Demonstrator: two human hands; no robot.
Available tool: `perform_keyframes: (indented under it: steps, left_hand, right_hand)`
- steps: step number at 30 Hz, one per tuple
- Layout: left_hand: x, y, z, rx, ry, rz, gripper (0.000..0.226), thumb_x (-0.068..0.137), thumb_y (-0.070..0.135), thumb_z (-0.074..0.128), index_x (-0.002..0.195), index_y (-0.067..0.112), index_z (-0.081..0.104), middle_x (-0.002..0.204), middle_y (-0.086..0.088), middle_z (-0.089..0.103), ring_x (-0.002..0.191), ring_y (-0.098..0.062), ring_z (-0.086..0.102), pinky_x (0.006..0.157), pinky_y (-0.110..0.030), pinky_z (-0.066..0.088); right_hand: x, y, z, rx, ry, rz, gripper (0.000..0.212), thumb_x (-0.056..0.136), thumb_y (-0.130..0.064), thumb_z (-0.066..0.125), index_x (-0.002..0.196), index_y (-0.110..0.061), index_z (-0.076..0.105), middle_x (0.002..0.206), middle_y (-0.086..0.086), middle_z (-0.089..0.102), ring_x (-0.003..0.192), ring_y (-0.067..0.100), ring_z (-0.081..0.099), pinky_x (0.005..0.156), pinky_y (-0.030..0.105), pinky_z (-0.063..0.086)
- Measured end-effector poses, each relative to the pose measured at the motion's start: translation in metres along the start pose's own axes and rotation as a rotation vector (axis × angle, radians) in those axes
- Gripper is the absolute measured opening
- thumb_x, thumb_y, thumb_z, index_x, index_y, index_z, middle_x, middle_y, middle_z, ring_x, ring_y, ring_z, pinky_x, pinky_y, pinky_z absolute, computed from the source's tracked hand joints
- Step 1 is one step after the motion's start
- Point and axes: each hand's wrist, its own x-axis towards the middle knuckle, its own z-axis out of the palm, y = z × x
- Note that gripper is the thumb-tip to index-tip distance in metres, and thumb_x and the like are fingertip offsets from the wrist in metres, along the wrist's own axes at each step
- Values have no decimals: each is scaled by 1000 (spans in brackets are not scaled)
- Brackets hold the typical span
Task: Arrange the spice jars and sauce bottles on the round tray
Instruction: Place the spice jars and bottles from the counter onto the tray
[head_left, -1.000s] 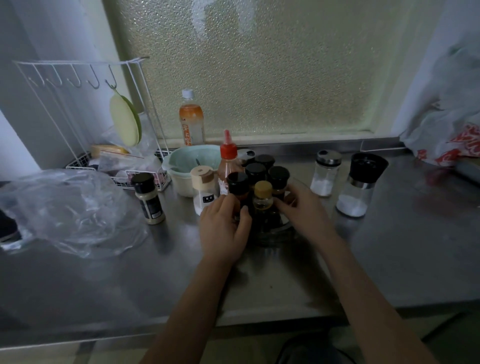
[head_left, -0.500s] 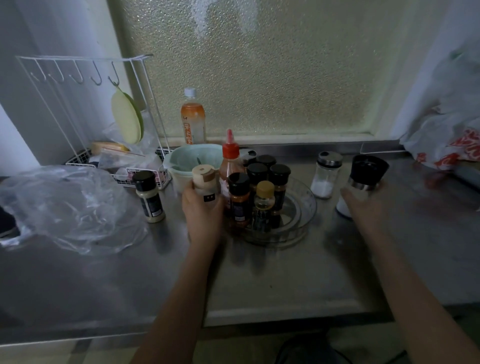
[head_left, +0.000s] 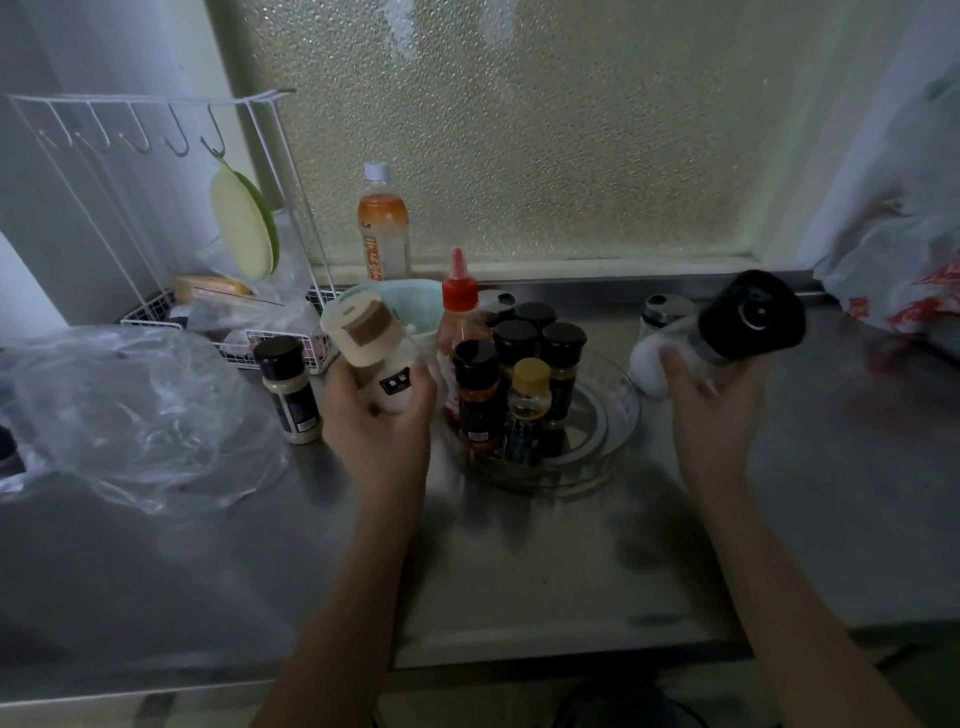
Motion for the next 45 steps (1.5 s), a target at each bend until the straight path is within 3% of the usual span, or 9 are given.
perform_keyframes:
  steps: [3, 7, 14, 18, 21, 25, 28, 34, 45]
  left_hand:
    - [-12, 5, -1, -25, -105, 89, 35, 71, 39, 64, 100, 20, 56, 89, 10, 58, 81, 6, 56, 70, -9, 44]
    - [-15, 3, 1, -11, -145, 84, 43, 68, 44, 64, 105, 24, 54, 95, 10, 56, 86, 14, 53, 70, -20, 49]
    - [-14, 4, 0, 12, -132, 93, 46, 70, 41, 65, 108, 17, 56, 100, 8, 55, 90, -2, 52, 73, -32, 51]
    - [-15, 6, 1, 25, -144, 106, 49, 70, 42, 64, 108, 12, 55, 101, 5, 54, 90, 2, 48, 75, -16, 44]
    - [-17, 6, 1, 20, -156, 112, 48, 71, 40, 64, 107, 10, 55, 101, 3, 52, 90, 3, 45, 75, 0, 35]
    - [-20, 8, 0, -18, -120, 107, 47, 72, 39, 64, 108, 11, 52, 100, 5, 48, 86, 9, 45, 75, -1, 36]
    - [-26, 11, 2, -2, -149, 147, 50, 72, 38, 63, 107, 4, 52, 100, 2, 47, 86, 9, 44, 76, 1, 34]
    - [-33, 5, 18, -5, -433, 114, 56, 72, 45, 62, 115, 11, 51, 110, -1, 54, 103, -14, 53, 86, -24, 44]
    - [-33, -8, 25, 147, -564, 186, 40, 78, 25, 70, 108, 7, 49, 101, 3, 48, 95, -9, 44, 79, -20, 35]
  right_hand:
    - [-9, -4, 17, -34, -136, 11, 58, 81, -25, 71, 129, -8, 45, 122, 3, 59, 109, 17, 56, 71, -1, 40]
    - [-17, -4, 31, -135, -197, -23, 56, 78, -37, 72, 122, -11, 49, 117, 7, 63, 104, 21, 59, 81, 24, 43]
    - [-27, 0, 36, -97, -305, -41, 27, 87, -34, 61, 105, -16, 52, 100, -2, 60, 93, 13, 57, 69, 1, 37]
    - [-45, 2, 37, -99, -281, -48, 48, 92, -54, 36, 115, -15, 52, 106, 2, 62, 99, 18, 59, 83, 30, 45]
    - [-52, -2, 28, -189, -178, -102, 49, 94, -49, 26, 100, -11, 56, 92, 3, 61, 92, 25, 59, 76, 28, 39]
    - [-28, -7, 14, -329, 23, -109, 46, 95, -32, 38, 131, -4, 44, 131, 18, 51, 120, 32, 44, 94, 32, 32]
    - [4, 7, 14, -329, -80, 72, 72, 88, -28, 58, 146, -7, 21, 152, 15, 28, 138, 30, 28, 110, 38, 26]
    - [28, 38, 23, -240, -212, 224, 70, 82, -27, 68, 138, -5, 33, 138, 19, 46, 123, 36, 49, 102, 45, 42]
    - [62, 47, 32, -259, -298, 240, 61, 76, -21, 75, 126, -3, 46, 128, 18, 57, 116, 32, 55, 89, 31, 40]
